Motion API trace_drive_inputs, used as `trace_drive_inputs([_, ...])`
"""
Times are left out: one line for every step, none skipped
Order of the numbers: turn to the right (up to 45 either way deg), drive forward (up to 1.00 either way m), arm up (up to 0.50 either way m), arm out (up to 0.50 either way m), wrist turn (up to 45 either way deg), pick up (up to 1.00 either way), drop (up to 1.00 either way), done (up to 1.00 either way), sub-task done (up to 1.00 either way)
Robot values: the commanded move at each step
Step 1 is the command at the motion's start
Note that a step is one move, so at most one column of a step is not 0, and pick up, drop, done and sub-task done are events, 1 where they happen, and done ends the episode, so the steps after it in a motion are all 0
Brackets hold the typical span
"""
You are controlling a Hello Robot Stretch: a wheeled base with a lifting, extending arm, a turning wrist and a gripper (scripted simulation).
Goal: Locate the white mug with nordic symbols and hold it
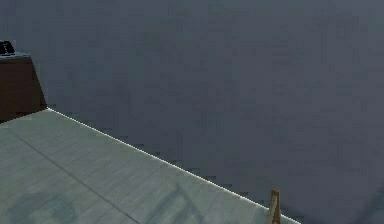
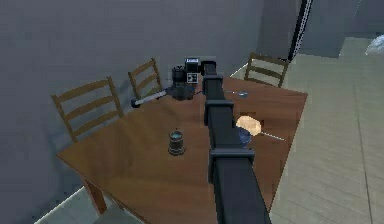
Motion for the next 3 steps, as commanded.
trace_drive_inputs([0.0, 0.00, 0.00, 0.00, 33.0, 0.00, 0.00, 0.00, 0.00])
trace_drive_inputs([0.0, 0.00, -0.30, 0.00, 0.0, 0.00, 0.00, 0.00, 0.00])
trace_drive_inputs([0.0, 0.00, 0.00, 0.00, 0.0, 1.00, 0.00, 0.00, 0.00])
